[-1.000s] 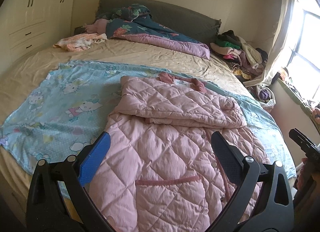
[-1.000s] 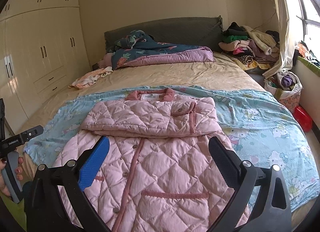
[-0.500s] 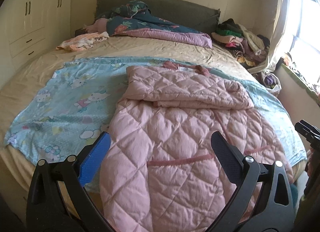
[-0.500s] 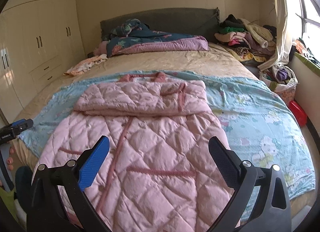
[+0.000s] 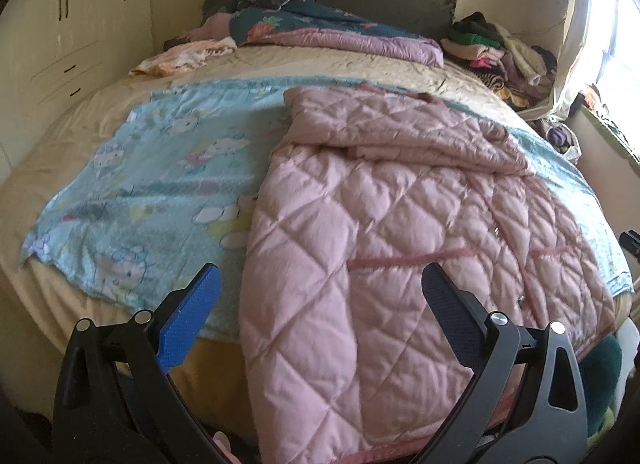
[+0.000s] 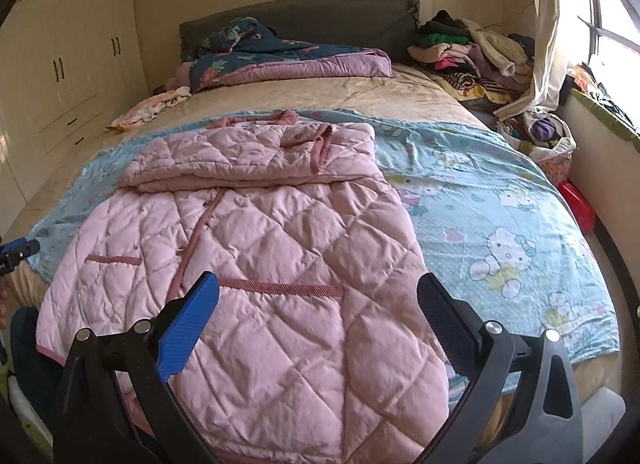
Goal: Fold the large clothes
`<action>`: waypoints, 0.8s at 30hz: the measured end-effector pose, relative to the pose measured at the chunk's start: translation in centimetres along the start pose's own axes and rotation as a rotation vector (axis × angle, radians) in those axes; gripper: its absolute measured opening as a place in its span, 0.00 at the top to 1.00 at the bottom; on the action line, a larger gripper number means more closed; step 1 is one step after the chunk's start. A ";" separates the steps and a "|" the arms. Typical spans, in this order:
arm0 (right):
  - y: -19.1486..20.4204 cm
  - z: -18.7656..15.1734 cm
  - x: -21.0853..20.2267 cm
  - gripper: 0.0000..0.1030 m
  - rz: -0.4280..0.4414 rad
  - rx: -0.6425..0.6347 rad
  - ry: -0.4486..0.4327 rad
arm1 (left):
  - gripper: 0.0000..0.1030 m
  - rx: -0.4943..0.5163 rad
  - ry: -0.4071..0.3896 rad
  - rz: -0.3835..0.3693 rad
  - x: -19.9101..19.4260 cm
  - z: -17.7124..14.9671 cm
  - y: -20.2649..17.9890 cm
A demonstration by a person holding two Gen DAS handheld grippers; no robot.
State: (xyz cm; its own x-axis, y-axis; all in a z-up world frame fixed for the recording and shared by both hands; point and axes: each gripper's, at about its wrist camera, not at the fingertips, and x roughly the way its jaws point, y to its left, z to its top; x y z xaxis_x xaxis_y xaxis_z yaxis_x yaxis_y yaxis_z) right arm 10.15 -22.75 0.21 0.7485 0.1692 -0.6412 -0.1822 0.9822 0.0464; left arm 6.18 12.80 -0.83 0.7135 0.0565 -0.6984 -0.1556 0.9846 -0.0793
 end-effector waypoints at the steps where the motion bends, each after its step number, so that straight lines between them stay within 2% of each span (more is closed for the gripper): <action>1: -0.2 -0.1 0.0 0.04 0.001 0.005 0.001 | 0.09 -0.003 0.008 0.001 0.1 -0.4 0.2; 9: -0.9 -1.2 -0.2 0.04 -0.007 0.007 0.013 | 0.09 0.020 0.072 0.010 1.0 -3.2 0.9; 24: -5.1 -6.2 0.5 0.04 -0.044 0.070 0.125 | 0.09 -0.015 0.188 -0.003 2.5 -7.1 3.1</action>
State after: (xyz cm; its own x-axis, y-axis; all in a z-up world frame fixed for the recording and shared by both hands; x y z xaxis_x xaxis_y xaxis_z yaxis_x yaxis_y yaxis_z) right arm 7.52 -28.14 -5.09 0.6684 0.1185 -0.7343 -0.1024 0.9925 0.0669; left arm 2.65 14.78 -7.86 0.5739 0.0201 -0.8187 -0.1647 0.9821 -0.0913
